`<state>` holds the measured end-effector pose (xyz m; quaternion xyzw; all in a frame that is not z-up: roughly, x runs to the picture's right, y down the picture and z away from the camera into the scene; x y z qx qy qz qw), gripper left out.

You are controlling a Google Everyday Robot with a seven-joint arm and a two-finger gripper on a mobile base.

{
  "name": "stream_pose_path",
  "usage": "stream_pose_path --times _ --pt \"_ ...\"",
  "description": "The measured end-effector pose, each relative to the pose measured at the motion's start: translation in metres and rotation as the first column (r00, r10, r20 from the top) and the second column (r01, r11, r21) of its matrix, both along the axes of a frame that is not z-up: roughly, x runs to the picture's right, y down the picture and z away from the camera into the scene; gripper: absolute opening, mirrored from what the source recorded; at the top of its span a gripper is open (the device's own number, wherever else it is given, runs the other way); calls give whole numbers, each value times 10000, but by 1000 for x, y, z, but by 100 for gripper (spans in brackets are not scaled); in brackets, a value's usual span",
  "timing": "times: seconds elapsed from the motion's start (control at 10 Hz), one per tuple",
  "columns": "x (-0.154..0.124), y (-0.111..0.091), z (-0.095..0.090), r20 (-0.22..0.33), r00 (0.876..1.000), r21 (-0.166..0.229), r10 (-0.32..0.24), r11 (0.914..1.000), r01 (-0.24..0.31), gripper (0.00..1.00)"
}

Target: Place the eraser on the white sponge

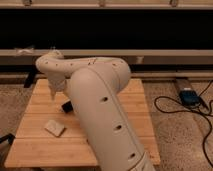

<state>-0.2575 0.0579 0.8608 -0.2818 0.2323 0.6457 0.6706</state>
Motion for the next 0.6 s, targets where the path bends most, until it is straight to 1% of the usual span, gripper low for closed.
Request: stream_pose_path --times 0.1,0.2,0.3,0.4,0.5,0.6 --pt "4 6 11 -286 9990 -155 352 9992 -356 65" --pt "8 11 19 -508 9971 -217 574 9980 -586 65" --pt "15 18 30 -971 9909 -272 932 9950 -963 65" --pt "21 23 38 -1454 9824 -295 1176 9920 -1231 65" --pt "24 25 41 -1770 9759 -289 1273 9905 -1345 65" --pt "28 26 42 -1972 9718 -293 1294 9900 -1377 65"
